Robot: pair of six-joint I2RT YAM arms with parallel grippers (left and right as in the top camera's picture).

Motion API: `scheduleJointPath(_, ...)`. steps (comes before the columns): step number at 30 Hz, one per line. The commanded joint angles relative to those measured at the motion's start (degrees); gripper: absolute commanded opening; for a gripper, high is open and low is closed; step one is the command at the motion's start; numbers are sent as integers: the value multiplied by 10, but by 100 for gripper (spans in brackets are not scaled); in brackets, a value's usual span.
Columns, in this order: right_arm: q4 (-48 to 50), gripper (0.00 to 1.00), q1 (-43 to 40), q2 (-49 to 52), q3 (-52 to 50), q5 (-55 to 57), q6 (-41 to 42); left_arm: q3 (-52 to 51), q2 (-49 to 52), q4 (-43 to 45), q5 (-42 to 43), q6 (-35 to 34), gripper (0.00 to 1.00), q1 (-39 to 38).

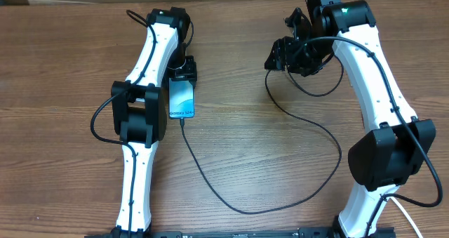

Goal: Plug charger to phone and switch on socket
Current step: 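Lower the phone flat onto the table with the left gripper and release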

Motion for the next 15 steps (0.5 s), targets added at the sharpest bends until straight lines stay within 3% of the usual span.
scheduleJointPath(1,1,68,2,-16,13,5,-3,2,9,-2,-20,-3,36,-4)
scheduleJointPath(3,1,70,2,-16,13,5,-3,2,9,-4,-20,-3,51,-4)
scheduleJointPath(10,-2,71,2,-16,13,5,-3,8,-6,-17,-25,-3,63,-2)
scheduleJointPath(15,-1,71,2,-16,13,5,-3,12,-48,-9,-24,-2,82,0)
